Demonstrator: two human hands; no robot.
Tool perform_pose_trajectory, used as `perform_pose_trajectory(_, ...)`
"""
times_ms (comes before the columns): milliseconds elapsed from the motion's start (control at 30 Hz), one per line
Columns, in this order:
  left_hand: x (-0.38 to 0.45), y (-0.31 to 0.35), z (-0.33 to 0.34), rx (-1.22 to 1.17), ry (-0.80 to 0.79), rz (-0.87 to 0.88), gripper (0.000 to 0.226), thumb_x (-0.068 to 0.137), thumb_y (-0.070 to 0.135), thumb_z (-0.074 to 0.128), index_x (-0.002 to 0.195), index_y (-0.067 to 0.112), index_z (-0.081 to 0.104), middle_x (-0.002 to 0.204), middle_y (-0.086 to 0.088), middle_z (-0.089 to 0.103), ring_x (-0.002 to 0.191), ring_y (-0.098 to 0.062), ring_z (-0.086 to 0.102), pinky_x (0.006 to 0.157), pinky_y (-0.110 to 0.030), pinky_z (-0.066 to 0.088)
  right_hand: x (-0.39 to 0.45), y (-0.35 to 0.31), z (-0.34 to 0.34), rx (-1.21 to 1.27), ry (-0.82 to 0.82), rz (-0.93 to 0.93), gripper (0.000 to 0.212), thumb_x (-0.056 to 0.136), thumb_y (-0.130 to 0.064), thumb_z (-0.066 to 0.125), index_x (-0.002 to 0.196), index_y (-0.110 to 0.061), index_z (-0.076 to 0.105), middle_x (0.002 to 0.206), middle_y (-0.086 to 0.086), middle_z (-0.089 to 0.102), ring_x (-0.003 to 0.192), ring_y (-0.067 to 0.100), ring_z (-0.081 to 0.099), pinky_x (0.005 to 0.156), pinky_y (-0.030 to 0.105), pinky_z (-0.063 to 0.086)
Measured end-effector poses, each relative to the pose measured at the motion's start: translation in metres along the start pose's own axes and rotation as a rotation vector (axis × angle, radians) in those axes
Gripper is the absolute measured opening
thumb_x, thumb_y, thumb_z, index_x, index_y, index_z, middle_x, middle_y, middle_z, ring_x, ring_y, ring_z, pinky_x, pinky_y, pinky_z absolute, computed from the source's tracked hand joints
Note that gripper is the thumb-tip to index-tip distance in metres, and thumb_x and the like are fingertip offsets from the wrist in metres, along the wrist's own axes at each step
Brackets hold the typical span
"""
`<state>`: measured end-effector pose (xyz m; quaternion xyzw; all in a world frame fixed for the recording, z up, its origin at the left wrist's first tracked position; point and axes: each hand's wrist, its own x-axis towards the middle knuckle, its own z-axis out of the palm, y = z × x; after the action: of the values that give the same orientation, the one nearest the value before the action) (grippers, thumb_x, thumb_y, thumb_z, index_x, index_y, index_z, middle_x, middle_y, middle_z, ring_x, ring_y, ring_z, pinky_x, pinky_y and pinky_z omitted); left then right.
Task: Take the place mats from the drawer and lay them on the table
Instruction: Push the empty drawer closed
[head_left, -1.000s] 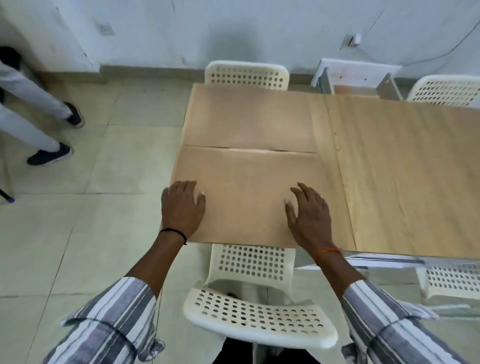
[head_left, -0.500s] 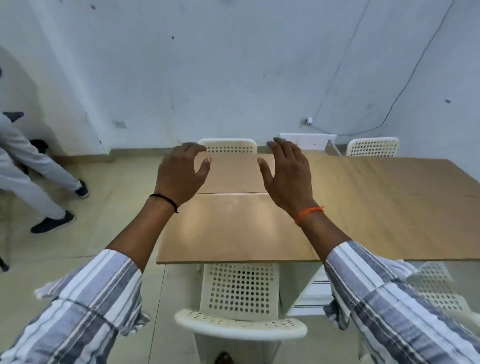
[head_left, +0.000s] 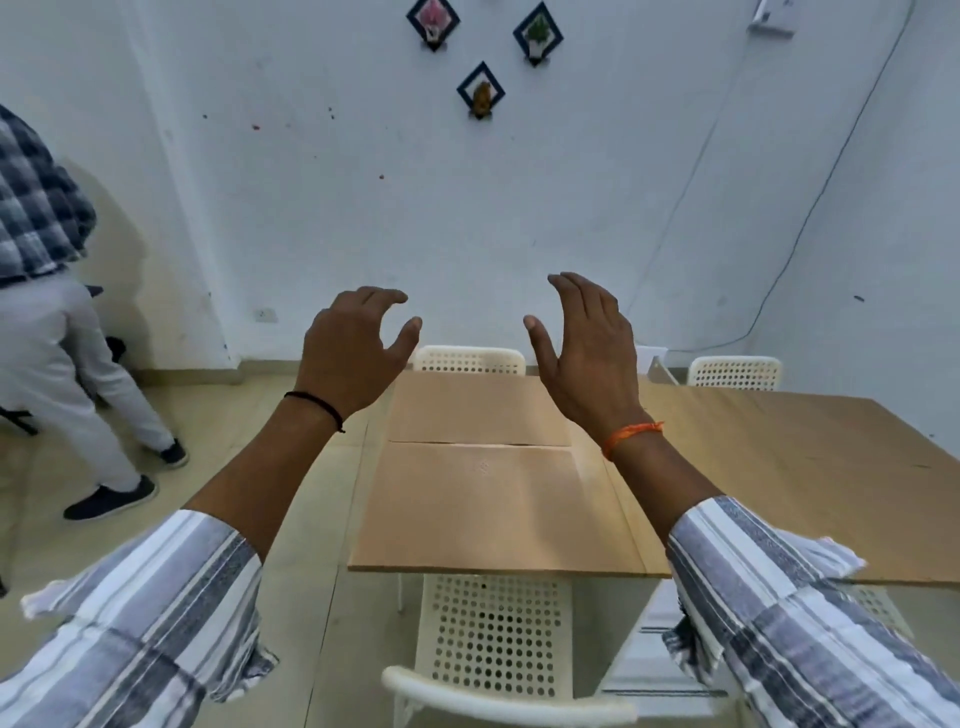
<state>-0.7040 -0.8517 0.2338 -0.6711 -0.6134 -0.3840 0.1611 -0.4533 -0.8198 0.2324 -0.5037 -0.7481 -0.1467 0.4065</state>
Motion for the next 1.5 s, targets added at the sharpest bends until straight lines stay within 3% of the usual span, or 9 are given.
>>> perform_pose_trajectory(433, 0.042, -0.220, -0.075, -0.036, -0.034, 0.018, 0.038, 0.093, 0.044, 0.053, 0.123, 0.021, 0.061, 0.123, 0.003, 0.064, 0.115, -0.020, 0.057, 0.084, -0.035, 0.048, 0.063, -0.201, 0.124, 0.077, 0.032, 0.026, 0.050, 0.100, -0.048, 0.041, 0.139, -0.017, 0.045, 0.141, 0.001, 0.049, 0.129, 0.020, 0.044, 0.096, 0.037, 0.043)
perform_pose_trajectory(667, 0.082, -0.308, -0.069, -0.077, -0.045, 0.007, 0.037, 0.093, 0.043, 0.054, 0.123, 0.022, 0.061, 0.124, 0.004, 0.063, 0.117, -0.019, 0.055, 0.085, -0.034, 0.046, 0.103, -0.254, 0.186, 0.055, 0.028, 0.019, 0.049, 0.100, -0.048, 0.042, 0.139, -0.017, 0.045, 0.140, 0.002, 0.049, 0.127, 0.020, 0.046, 0.095, 0.038, 0.044)
perform_pose_trajectory(967, 0.168, -0.400, 0.020, -0.138, -0.063, 0.018, 0.036, 0.093, 0.042, 0.055, 0.123, 0.022, 0.061, 0.125, 0.006, 0.063, 0.117, -0.017, 0.055, 0.087, -0.031, 0.044, 0.186, -0.249, 0.316, 0.019, 0.033, 0.041, 0.049, 0.100, -0.049, 0.040, 0.137, -0.017, 0.046, 0.136, 0.002, 0.051, 0.122, 0.021, 0.050, 0.090, 0.038, 0.046)
perform_pose_trajectory(1233, 0.320, -0.480, 0.135, -0.167, -0.111, 0.059, 0.037, 0.092, 0.043, 0.056, 0.123, 0.023, 0.061, 0.124, 0.005, 0.063, 0.116, -0.016, 0.056, 0.086, -0.029, 0.042, 0.320, -0.202, 0.457, -0.017, 0.053, 0.083, 0.047, 0.099, -0.048, 0.041, 0.135, -0.018, 0.047, 0.133, 0.001, 0.052, 0.117, 0.022, 0.052, 0.083, 0.037, 0.046)
perform_pose_trajectory(1500, 0.444, -0.538, 0.235, -0.255, -0.122, 0.085, 0.036, 0.092, 0.043, 0.056, 0.122, 0.023, 0.062, 0.123, 0.007, 0.064, 0.114, -0.015, 0.058, 0.083, -0.027, 0.041, 0.425, -0.160, 0.555, -0.070, 0.026, 0.123, 0.046, 0.100, -0.047, 0.042, 0.136, -0.018, 0.047, 0.134, 0.001, 0.051, 0.116, 0.023, 0.052, 0.083, 0.039, 0.048)
